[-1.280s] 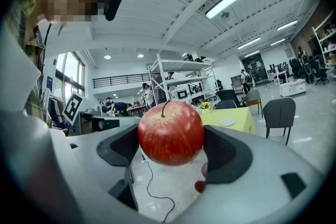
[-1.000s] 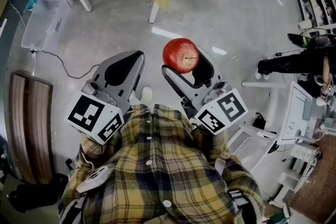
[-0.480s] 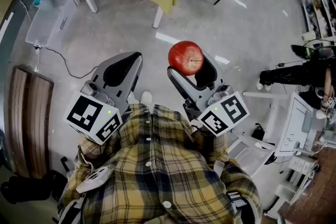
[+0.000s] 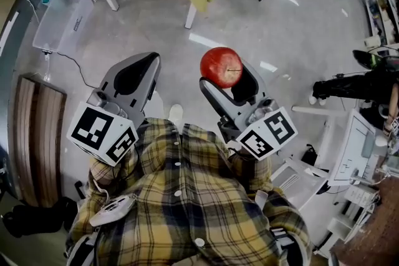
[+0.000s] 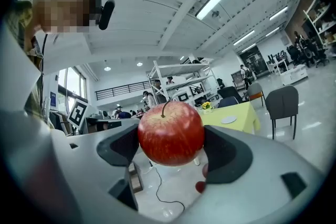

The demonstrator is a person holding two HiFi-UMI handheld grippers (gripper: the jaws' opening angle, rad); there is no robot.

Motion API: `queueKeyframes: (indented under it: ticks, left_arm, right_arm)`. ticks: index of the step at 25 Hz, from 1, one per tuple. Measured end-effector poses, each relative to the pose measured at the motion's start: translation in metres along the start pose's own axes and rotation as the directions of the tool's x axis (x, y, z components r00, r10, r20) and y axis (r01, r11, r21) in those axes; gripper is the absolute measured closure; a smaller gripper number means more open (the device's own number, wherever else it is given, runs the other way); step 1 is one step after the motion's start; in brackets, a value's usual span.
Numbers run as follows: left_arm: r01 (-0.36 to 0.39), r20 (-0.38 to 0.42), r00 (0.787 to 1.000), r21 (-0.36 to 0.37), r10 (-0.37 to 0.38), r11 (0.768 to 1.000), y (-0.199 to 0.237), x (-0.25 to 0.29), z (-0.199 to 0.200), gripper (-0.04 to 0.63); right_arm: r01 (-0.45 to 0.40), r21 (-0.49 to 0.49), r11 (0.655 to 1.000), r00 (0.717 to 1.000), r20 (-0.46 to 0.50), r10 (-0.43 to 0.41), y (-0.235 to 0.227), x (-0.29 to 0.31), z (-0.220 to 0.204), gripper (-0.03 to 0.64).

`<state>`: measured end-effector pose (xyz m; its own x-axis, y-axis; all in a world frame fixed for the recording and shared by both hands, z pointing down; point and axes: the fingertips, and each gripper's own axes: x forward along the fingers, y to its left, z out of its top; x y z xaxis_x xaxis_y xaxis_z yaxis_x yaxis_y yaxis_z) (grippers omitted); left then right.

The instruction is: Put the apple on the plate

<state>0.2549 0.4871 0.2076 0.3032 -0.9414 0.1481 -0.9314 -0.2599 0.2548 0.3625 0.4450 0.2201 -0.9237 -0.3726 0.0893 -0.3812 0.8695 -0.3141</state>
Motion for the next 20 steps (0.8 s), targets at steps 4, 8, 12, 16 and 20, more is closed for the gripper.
queueKeyframes:
  ticks: [4,8,12,16,20]
  left_arm:
    - [0.006,-0.007,1.0,-0.001,-0.006,1.0,0.012,0.007,-0.002,0.589]
    - [0.018,-0.017,1.0,-0.006,-0.018,1.0,0.03,0.019,0.001,0.589]
    - [0.021,-0.014,1.0,-0.02,-0.021,1.0,0.061,0.031,0.009,0.589]
    - [0.032,-0.016,0.999,-0.032,-0.033,0.999,0.103,0.048,0.02,0.589]
    - [0.049,-0.017,0.999,-0.035,-0.049,0.998,0.147,0.065,0.036,0.589]
  right_arm:
    - [0.008,0.011,1.0,1.0,-0.006,-0.008,-0.008,0.011,-0.004,0.245]
    - [0.02,0.009,1.0,1.0,-0.014,-0.02,-0.016,0.032,-0.002,0.245]
    - [0.023,0.006,1.0,0.999,-0.027,-0.023,-0.021,0.065,0.002,0.245]
    - [0.031,0.012,0.999,0.998,-0.05,-0.031,-0.032,0.109,0.003,0.245]
    - [0.041,0.009,0.999,0.997,-0.069,-0.04,-0.043,0.157,0.009,0.245]
